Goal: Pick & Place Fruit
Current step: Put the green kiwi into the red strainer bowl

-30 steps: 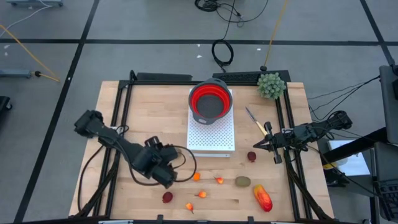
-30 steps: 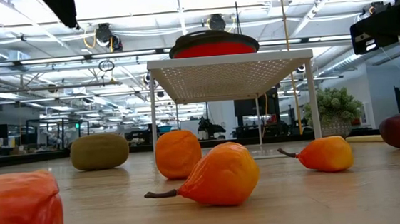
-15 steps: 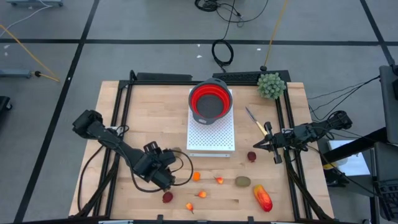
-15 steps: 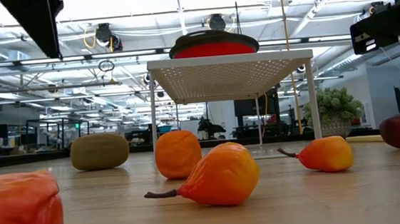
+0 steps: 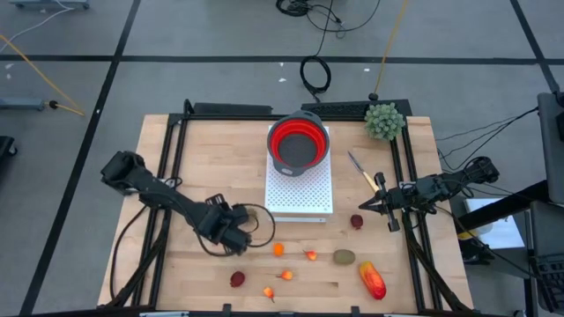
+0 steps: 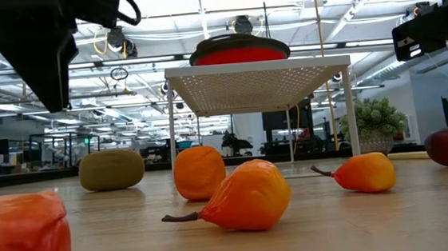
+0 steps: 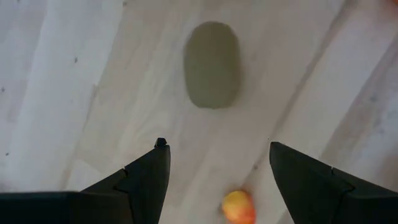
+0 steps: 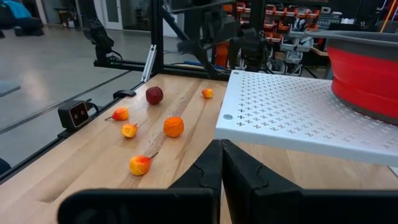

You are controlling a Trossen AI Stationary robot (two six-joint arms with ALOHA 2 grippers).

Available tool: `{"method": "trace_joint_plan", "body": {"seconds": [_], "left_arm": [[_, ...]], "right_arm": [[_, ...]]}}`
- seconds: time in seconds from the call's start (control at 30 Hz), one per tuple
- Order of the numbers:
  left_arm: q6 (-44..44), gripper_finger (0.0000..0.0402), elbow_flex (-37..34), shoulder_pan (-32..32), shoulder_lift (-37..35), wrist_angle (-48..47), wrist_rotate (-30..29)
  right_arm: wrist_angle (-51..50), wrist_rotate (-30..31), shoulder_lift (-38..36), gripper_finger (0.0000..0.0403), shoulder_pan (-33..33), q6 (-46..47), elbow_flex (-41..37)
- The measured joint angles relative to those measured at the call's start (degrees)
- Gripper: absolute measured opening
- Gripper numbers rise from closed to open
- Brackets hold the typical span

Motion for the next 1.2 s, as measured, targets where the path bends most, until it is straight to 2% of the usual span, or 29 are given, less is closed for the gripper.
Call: {"method": "trace_joint_plan", "body": {"seconds": [0.13, 0.4, 0.57, 0.93, 1.2], "left_arm": [[2.7, 0.0273, -3.4, 1.7, -4.1, 3.1, -0.2], [10.3, 0.0273, -14.1, 5.5, -13.0, 19.1, 0.2], [13.3, 0.0273, -19.1, 6.5, -13.9, 24.4, 1.9], [13.4, 0.0273, -22.1, 8.9, -13.9, 25.9, 1.0], [19.4, 0.0275, -22.2, 10.1, -13.9, 30.7, -0.5]], "right_arm": [[0.0, 0.1, 0.0, 0.0, 0.0, 0.0, 0.0], [0.0, 0.1, 0.0, 0.0, 0.0, -1.4, 0.0], [0.0, 0.2, 0.0, 0.0, 0.0, -1.5, 0.0], [0.0, 0.2, 0.0, 0.0, 0.0, -1.5, 0.0], [0.0, 0.2, 0.0, 0.0, 0.0, -3.0, 0.0]]}}
